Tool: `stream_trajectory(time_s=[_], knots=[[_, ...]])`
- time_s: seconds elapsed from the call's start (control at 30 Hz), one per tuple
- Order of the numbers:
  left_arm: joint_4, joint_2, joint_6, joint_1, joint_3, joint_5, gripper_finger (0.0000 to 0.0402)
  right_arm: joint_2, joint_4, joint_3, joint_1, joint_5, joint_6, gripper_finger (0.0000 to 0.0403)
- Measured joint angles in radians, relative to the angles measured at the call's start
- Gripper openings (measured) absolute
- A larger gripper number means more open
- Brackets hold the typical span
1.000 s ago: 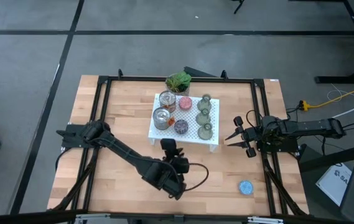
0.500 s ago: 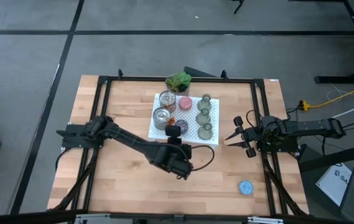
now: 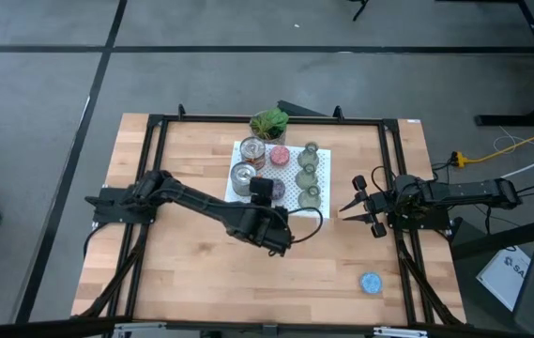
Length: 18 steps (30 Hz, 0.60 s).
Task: Stock candles and vases on shelf
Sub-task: Align the black patterned scented candle with the other scented candle on the shelf
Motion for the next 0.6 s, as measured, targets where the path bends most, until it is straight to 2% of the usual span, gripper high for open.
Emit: stream_trajectory(time_s=[0.1, 0.43, 0.6], knots=[[0.001, 0.0, 0.0, 0.016, 0.0, -0.03, 0.0002, 0.0, 0.0, 0.0, 0.0, 0.0, 0.0, 0.0124], [0.006, 0.0, -0.022, 0.09, 0.0, -0.024, 0.0002, 0.0, 0.0, 0.0, 0.0, 0.0, 0.0, 0.0124], [0.022, 0.0, -0.003, 0.092, 0.0, 0.058, 0.0002, 0.0, 0.0, 0.0, 0.0, 0.0, 0.0, 0.0124]])
